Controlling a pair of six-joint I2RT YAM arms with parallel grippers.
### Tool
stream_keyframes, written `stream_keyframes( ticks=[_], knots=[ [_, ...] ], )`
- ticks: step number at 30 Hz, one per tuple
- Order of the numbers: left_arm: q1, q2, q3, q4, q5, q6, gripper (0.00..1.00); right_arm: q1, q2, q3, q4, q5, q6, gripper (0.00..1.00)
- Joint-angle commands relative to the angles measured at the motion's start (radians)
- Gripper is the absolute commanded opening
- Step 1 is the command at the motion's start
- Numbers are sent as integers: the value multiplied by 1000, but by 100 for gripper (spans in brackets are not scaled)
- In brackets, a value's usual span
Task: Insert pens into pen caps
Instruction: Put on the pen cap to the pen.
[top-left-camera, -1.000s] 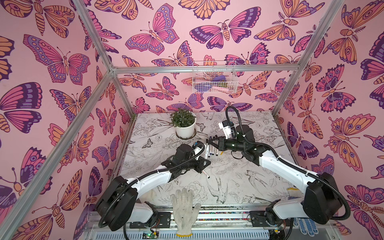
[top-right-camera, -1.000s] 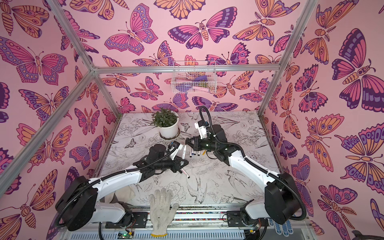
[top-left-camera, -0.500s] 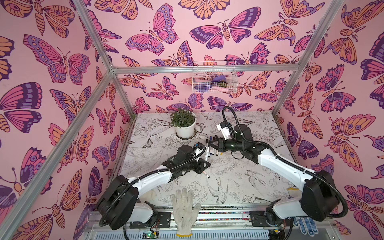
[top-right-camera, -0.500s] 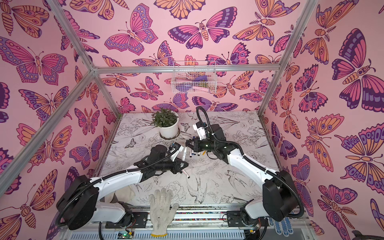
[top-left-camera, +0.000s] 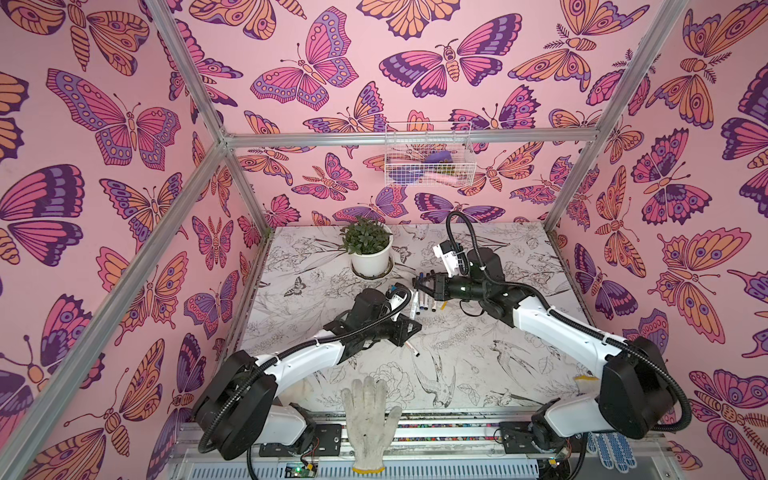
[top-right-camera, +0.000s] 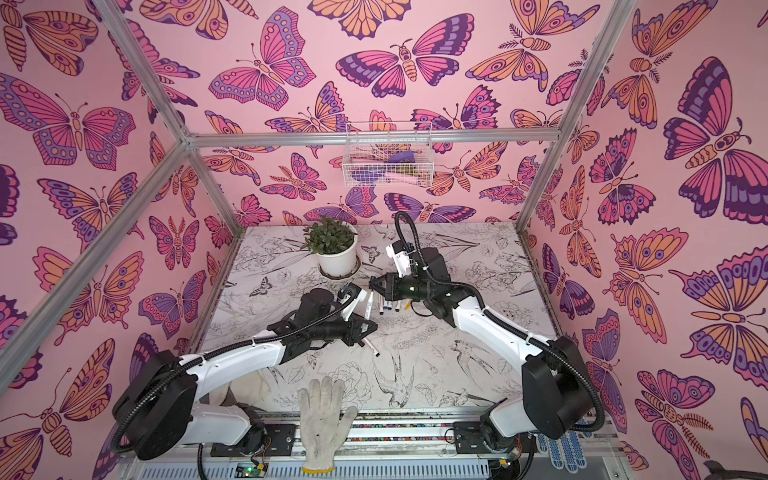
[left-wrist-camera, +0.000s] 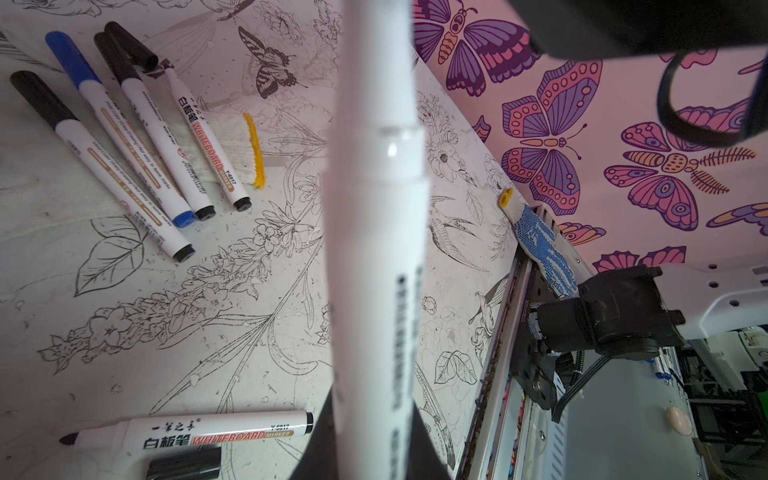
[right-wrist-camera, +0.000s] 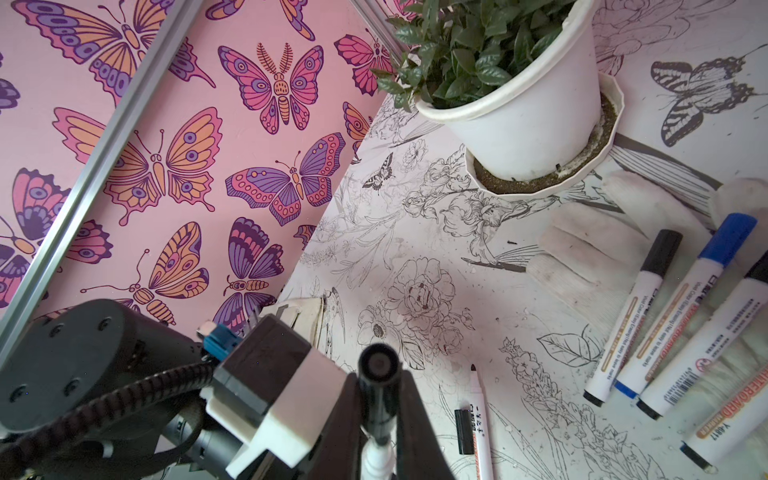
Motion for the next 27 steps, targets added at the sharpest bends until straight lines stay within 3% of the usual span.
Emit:
stream_keyframes(
  ticks=[1, 12, 27],
  knots=[
    [-2, -1, 15, 24, 3, 18, 0, 2, -3, 7, 14, -11, 2, 0],
    [-2, -8, 7, 27, -11, 15, 0, 2, -25, 0, -102, 0, -92, 0],
    [4, 16, 58, 106, -70, -30, 0, 2, -38, -11, -115, -99, -121, 0]
  ],
)
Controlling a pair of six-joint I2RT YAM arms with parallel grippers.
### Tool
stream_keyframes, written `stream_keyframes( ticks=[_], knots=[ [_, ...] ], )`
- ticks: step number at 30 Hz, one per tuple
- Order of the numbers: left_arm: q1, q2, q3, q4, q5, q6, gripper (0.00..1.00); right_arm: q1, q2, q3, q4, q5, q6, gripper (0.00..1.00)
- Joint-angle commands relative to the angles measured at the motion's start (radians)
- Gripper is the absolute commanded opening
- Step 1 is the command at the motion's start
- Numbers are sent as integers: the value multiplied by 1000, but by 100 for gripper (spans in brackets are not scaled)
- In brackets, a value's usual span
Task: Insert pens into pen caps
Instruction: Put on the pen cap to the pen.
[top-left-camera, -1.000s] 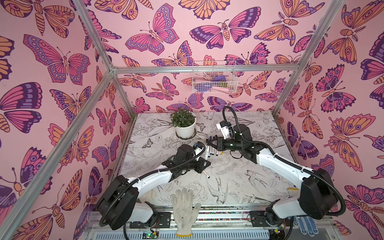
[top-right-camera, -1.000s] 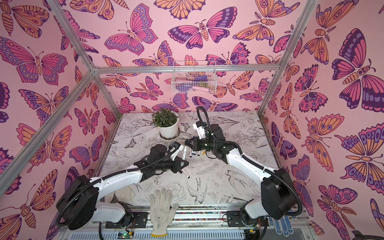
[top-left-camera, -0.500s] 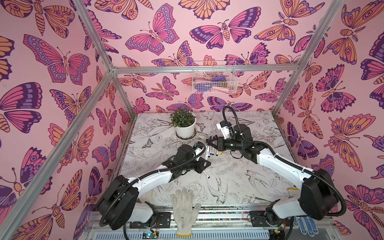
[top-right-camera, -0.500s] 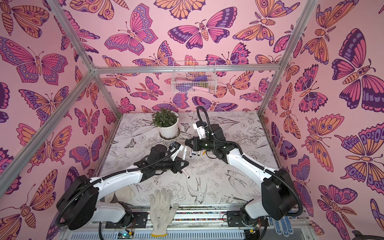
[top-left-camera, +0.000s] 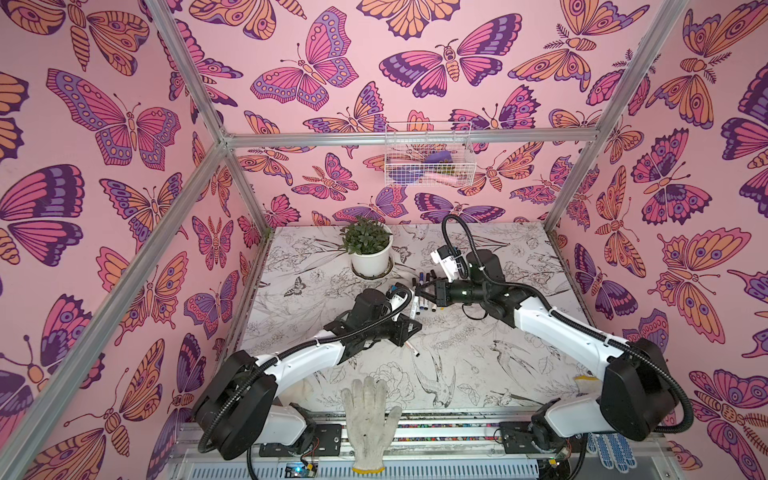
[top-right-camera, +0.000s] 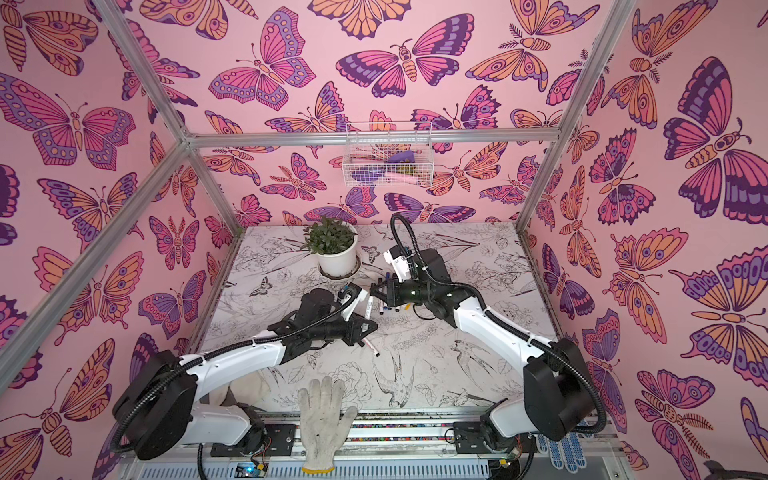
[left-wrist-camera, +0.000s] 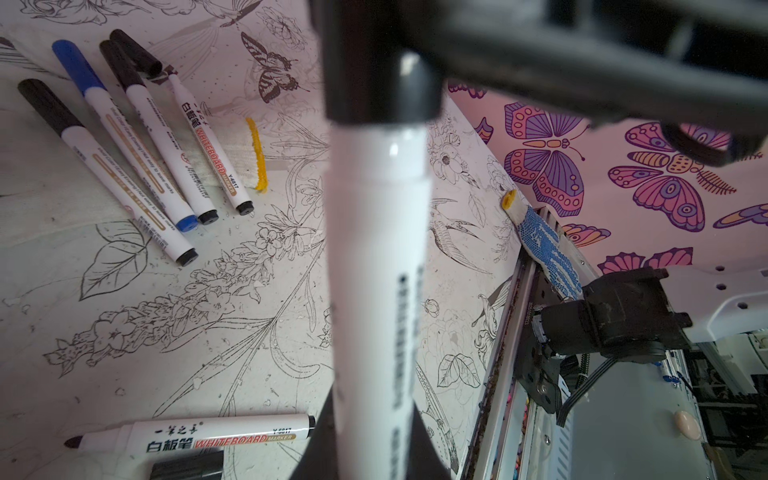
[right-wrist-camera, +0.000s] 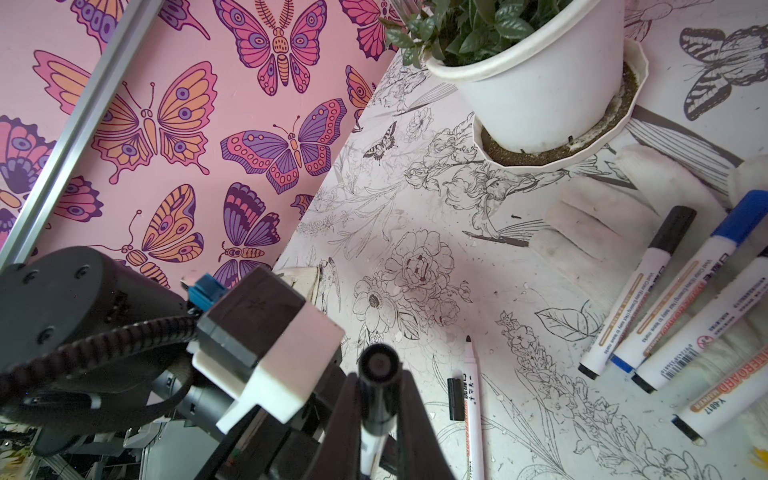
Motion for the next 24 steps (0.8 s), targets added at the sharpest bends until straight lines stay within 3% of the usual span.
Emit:
stream_keyframes(
  ticks=[1, 5, 14, 24],
  knots=[
    [10, 16, 60, 129, -48, -43, 0, 3, -26, -6, -34, -54, -27, 0],
    [23, 39, 96, 243, -37, -125, 0, 3, -27, -4, -35, -57, -30, 0],
    [24, 73, 186, 241, -64, -164, 0, 3, -11, 16, -91, -130, -56, 0],
    [24, 16, 183, 127, -203, -74, 0, 3, -33, 7, -263, -198, -122, 0]
  ],
)
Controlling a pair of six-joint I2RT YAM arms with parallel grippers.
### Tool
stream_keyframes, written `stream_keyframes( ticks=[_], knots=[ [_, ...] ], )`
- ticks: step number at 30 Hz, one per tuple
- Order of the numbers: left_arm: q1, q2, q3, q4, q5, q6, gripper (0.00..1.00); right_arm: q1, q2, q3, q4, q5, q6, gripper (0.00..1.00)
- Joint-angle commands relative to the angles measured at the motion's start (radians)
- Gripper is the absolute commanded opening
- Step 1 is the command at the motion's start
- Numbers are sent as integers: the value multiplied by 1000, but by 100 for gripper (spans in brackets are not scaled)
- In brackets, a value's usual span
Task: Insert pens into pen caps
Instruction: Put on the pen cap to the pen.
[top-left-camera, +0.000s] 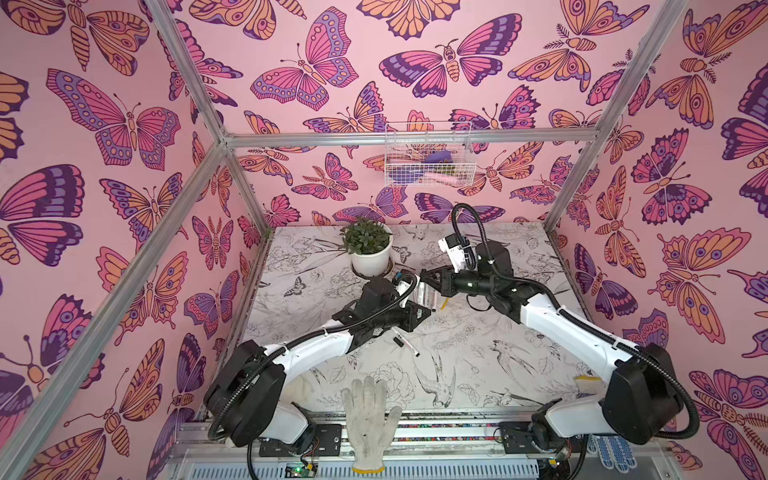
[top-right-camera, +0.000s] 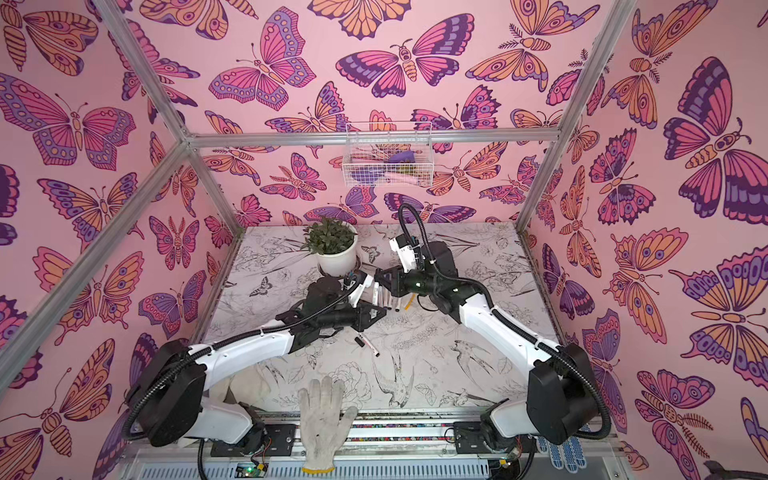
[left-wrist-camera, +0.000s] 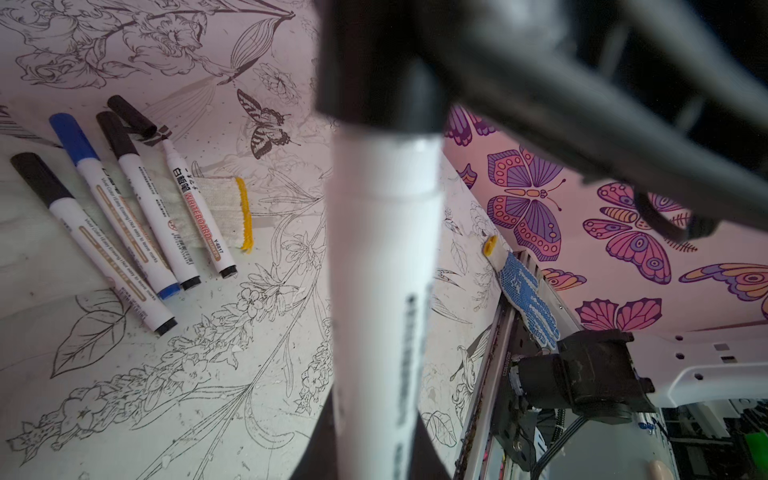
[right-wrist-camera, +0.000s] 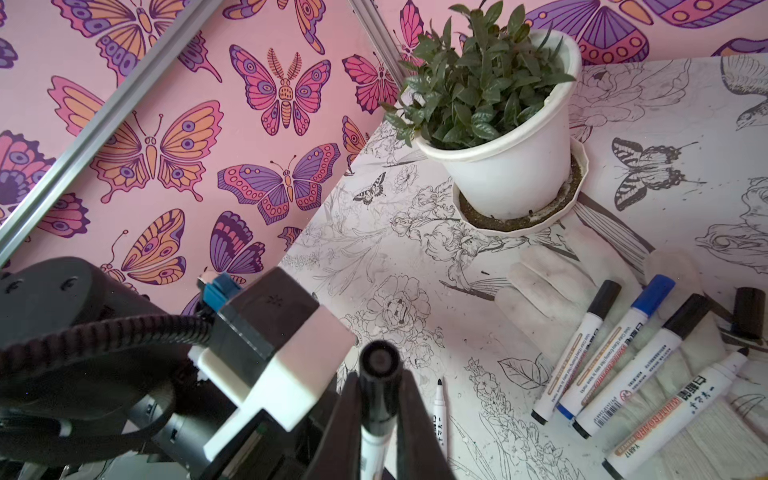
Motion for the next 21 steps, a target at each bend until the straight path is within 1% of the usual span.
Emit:
stream_keyframes(
  ticks=[1, 6, 14, 21],
  knots=[
    [37, -61, 58, 112, -178, 12, 0, 40, -21, -40, -267, -240, -48, 0],
    [38, -83, 54, 81, -180, 47, 0, 39, -32, -48, -285, -293, -52, 0],
    [37, -71, 43, 84, -161, 24, 0, 36, -32, -29, -178, -397, 15, 0],
    [37, -53, 66, 92, -149, 22, 0, 54, -21, -18, -191, -440, 8, 0]
  ],
)
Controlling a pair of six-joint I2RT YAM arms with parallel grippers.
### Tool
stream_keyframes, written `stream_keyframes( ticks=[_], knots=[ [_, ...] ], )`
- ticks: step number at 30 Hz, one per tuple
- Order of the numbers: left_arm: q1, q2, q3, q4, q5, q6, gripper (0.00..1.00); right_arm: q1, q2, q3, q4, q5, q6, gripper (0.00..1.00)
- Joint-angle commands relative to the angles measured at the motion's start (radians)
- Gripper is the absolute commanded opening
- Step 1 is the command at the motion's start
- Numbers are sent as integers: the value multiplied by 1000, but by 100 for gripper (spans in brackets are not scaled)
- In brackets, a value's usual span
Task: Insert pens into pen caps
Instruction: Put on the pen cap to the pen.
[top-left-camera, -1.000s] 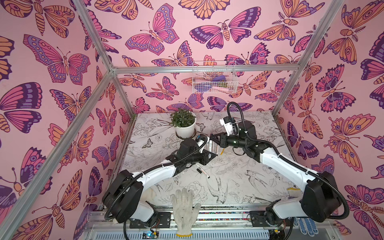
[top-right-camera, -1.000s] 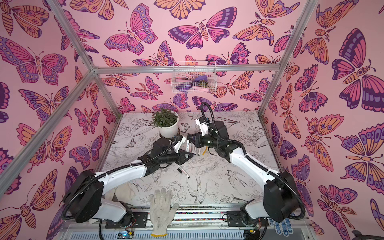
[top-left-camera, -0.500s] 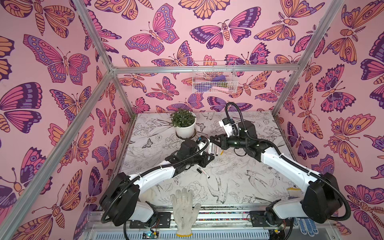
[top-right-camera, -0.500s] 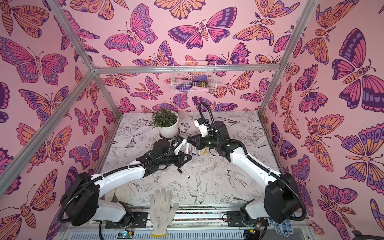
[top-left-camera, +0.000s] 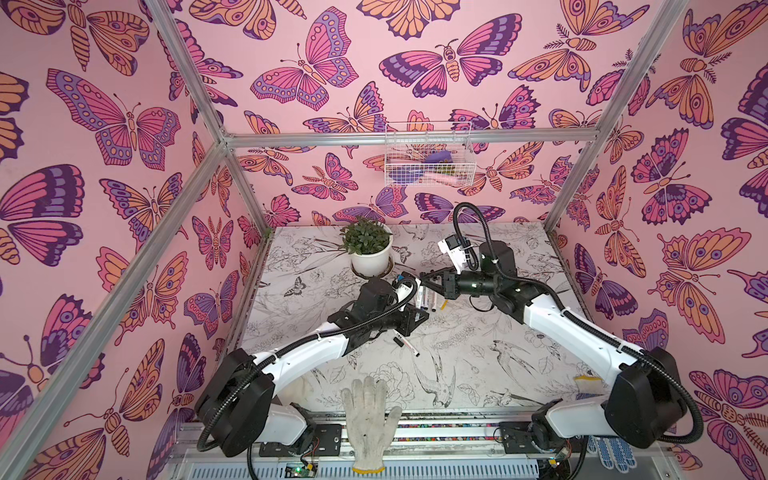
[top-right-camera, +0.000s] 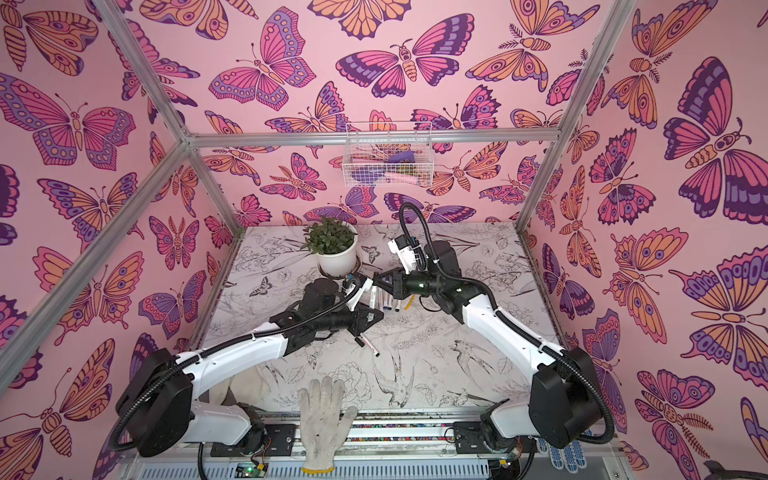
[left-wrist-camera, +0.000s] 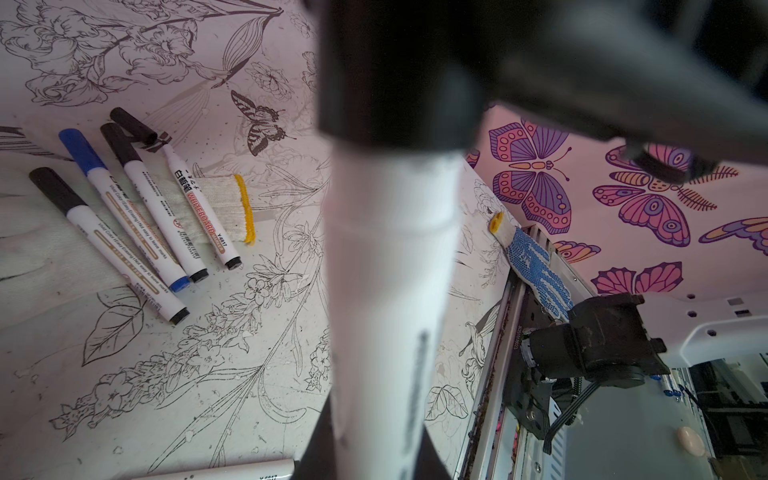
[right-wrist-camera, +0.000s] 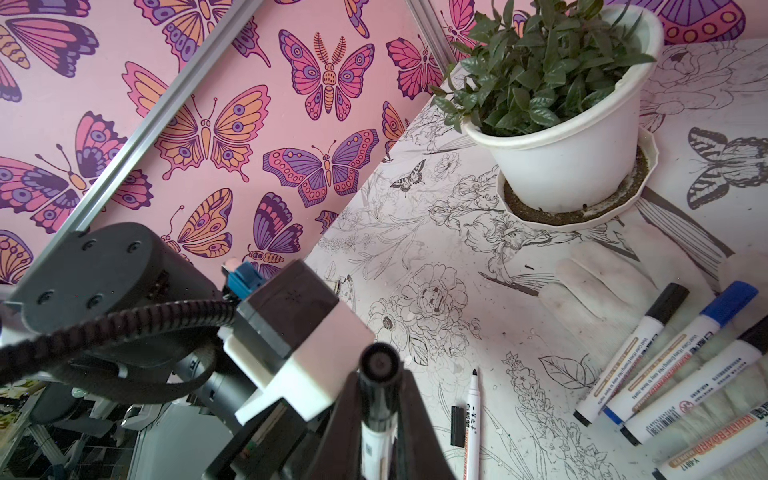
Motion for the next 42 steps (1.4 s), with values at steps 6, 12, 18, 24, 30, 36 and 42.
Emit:
stream_keyframes(
  ticks=[6, 12, 18, 24, 30, 36, 42],
  knots=[
    [51, 1, 66, 203, -131, -84, 0, 64, -31, -24, -231, -284, -10, 0],
    [100, -17, -15, 438, 36, -231, 0, 23, -58, -50, -242, -264, -15, 0],
    [116, -35, -12, 423, -1, -249, 0, 27, -53, -68, -276, -259, -44, 0],
    [125, -58, 21, 320, -92, -190, 0, 90, -51, -76, -432, -224, -170, 0],
    [125, -73, 61, 237, -162, -112, 0, 108, -46, -121, -472, -202, -211, 0],
    [125, -56, 88, 234, -143, -108, 0, 108, -9, -138, -488, -192, -215, 0],
    [111, -36, 116, 233, -118, -107, 0, 108, 9, -113, -495, -170, -210, 0]
  ],
)
